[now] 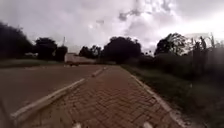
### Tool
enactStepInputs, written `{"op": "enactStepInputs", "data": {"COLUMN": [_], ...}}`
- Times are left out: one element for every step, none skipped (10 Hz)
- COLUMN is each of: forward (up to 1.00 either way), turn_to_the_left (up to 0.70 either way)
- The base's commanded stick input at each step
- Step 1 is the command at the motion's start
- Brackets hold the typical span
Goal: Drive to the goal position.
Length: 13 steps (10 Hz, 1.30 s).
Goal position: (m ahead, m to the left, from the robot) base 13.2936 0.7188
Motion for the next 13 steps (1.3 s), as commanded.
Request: {"op": "enactStepInputs", "data": {"forward": [0.50, 0.50, 0.50, 0.50, 0.50, 0.50, 0.50, 0.50, 0.50, 0.50, 0.50, 0.50, 0.50], "turn_to_the_left": [0.00, 0.00, 0.00, 0.00, 0.00, 0.00, 0.00, 0.00, 0.00, 0.00, 0.00, 0.00, 0.00]}}
